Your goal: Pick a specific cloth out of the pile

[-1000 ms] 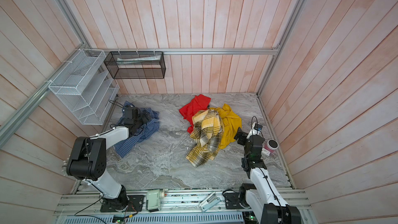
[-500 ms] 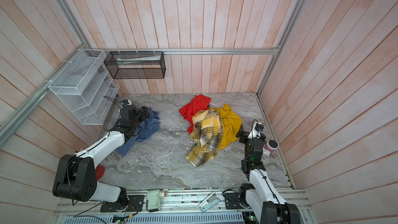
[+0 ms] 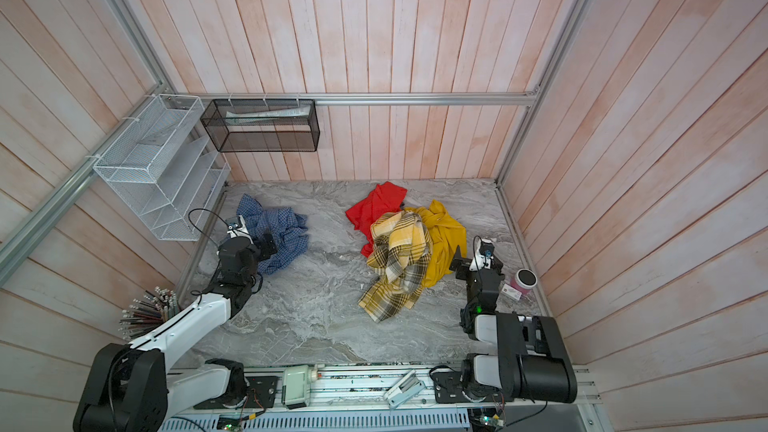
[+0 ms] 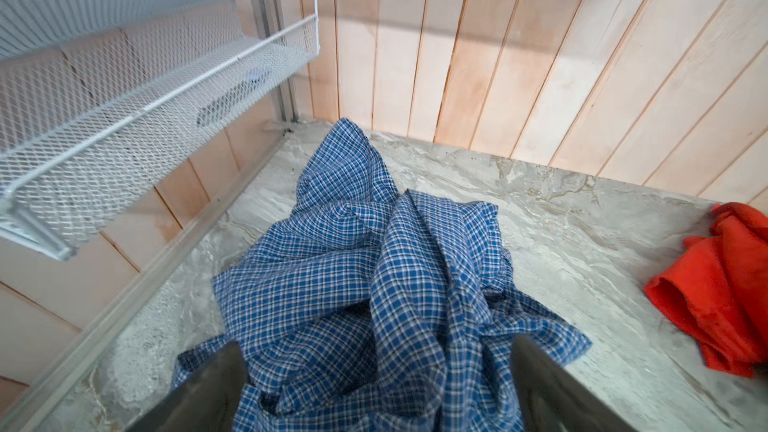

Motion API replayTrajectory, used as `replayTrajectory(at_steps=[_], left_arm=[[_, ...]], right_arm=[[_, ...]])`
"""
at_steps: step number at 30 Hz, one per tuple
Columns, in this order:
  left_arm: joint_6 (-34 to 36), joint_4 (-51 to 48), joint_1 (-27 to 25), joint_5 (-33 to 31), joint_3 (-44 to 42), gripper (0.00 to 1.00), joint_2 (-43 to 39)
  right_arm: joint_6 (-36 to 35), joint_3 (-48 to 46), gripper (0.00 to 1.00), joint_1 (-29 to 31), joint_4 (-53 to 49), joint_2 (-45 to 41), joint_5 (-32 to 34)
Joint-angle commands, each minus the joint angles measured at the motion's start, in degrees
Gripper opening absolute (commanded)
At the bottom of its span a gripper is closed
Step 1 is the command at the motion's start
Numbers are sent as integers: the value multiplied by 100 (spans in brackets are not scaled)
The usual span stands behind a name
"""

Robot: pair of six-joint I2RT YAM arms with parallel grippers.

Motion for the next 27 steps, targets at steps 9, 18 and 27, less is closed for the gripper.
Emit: replayTrajectory(at_steps=[9,18,27], left_arm=[[990,2633,283,51,-941,100,640],[689,5594,1006,1674,-1671,100,2262],[765,4425,949,1708,-1206,100,2093]], right_arm=[[-164,580,98,-22,302,891,-635],[-218,648,98,-25,75,825,-670],[-233,648,98,-25,69,823,-678]])
